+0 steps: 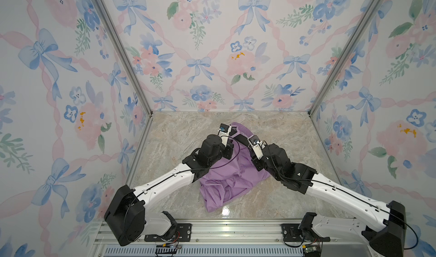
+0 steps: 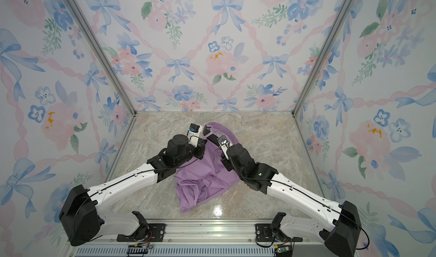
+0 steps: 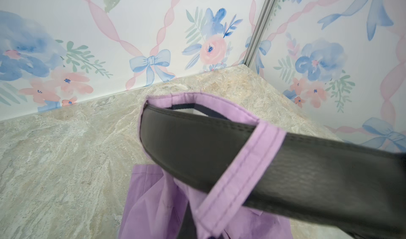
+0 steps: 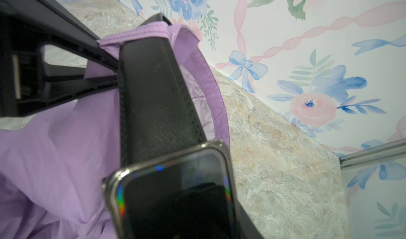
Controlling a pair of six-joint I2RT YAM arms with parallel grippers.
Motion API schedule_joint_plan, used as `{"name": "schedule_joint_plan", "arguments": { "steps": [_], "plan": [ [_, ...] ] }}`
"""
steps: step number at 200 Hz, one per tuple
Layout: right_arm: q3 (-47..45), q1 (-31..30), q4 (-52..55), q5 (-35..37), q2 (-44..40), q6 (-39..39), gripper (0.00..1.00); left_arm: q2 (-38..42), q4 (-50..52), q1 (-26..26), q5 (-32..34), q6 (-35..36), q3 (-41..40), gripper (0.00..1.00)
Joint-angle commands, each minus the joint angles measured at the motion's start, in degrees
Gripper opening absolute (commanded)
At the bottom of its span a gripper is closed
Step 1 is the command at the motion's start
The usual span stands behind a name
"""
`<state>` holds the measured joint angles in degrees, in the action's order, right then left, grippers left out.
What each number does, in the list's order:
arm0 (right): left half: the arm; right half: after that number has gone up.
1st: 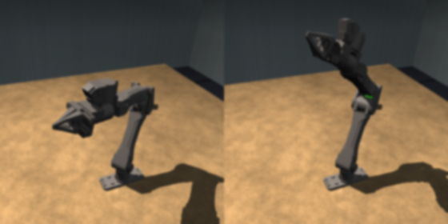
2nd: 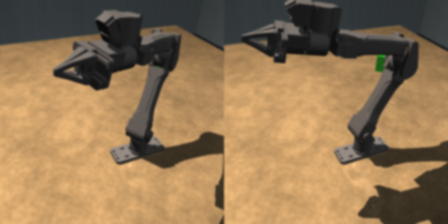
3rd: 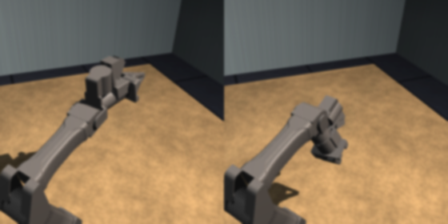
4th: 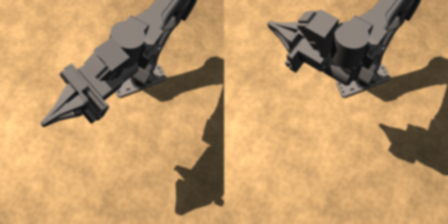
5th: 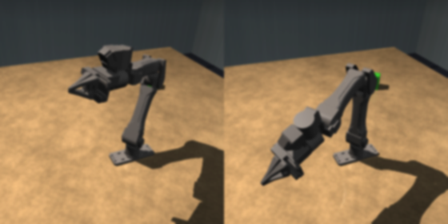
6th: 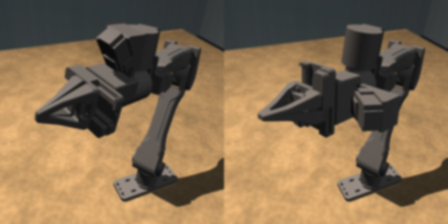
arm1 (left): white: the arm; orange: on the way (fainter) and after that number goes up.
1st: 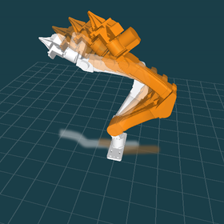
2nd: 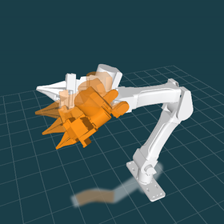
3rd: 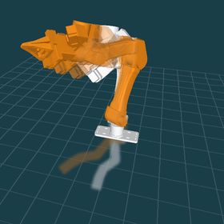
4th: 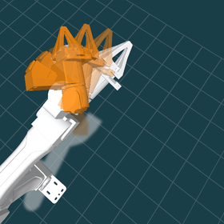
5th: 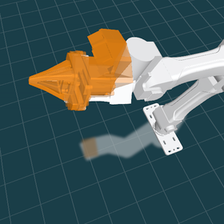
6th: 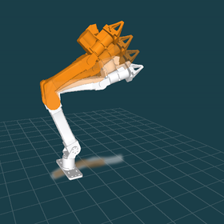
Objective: Remove the belt from the trousers
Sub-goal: Adjust the belt on the trousers.
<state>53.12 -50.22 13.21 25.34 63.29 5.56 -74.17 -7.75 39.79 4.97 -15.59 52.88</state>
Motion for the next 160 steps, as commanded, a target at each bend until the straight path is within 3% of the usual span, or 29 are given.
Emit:
{"name": "schedule_joint_plan", "arguments": {
  "steps": [1,41,64,91,124,160],
  "plan": [
    [-4.5,3.4,-9.4,-0.9,-6.2,-4.0,0.00,4.0,-2.8,-6.3,-3.4,-5.6,-2.4,0.00],
    [-16.7,4.9,-35.4,-3.2,-13.1,-4.9,0.00,-1.0,-3.2,-9.5,-10.7,-12.3,-5.6,0.00],
    [-17.8,4.8,-43.8,-1.8,-11.8,-3.5,0.00,-4.8,-4.3,-9.4,-14.6,-14.8,-5.7,0.02],
    [-15.1,6.1,-51.9,2.7,-7.9,-2.7,0.00,-4.5,-7.1,-9.4,-13.6,-13.7,-4.5,0.01],
    [-2.3,11.5,-52.7,3.2,-0.6,-2.3,0.00,-7.2,-7.3,-10.0,-14.1,-9.9,10.7,0.00],
    [15.1,13.3,-48.5,-1.5,5.8,4.5,0.00,-13.7,-7.4,-10.0,-16.5,-9.2,30.4,0.00]
  ]
}}
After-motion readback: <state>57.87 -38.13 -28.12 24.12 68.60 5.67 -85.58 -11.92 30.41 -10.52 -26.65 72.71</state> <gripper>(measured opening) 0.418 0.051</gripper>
